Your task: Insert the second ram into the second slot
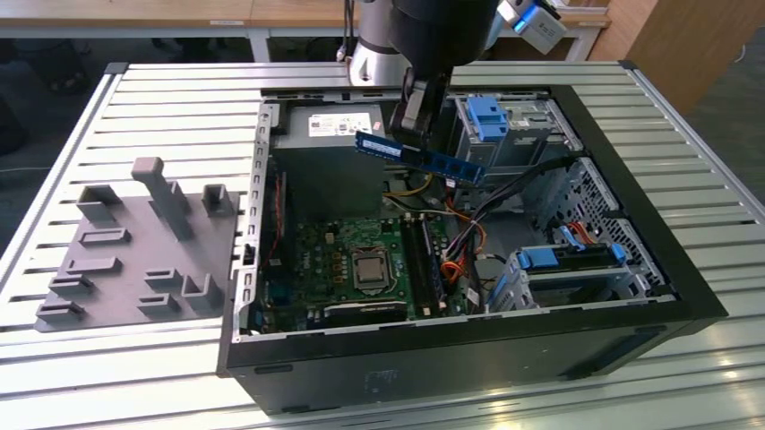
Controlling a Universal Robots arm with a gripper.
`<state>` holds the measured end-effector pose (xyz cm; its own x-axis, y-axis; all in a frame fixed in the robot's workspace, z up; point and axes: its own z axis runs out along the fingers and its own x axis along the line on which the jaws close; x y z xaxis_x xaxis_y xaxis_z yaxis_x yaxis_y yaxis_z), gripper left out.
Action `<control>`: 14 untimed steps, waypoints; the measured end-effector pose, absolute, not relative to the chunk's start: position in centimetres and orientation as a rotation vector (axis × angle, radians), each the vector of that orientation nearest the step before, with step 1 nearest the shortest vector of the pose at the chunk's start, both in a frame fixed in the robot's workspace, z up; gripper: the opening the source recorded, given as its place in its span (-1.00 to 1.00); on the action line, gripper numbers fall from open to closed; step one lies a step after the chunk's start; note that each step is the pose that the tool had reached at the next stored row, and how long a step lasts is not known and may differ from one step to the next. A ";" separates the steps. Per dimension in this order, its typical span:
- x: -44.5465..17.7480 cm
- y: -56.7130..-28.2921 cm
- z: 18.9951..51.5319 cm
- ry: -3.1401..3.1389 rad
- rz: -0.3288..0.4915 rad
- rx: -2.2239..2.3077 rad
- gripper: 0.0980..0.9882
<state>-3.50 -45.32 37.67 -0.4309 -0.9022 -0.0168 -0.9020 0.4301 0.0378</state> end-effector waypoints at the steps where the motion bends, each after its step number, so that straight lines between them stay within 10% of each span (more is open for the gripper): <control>1: -3.5 -45.3 37.7 -2.652 -0.064 1.672 -0.91; 14: -3.5 -45.3 37.7 -2.686 -0.064 1.618 -0.91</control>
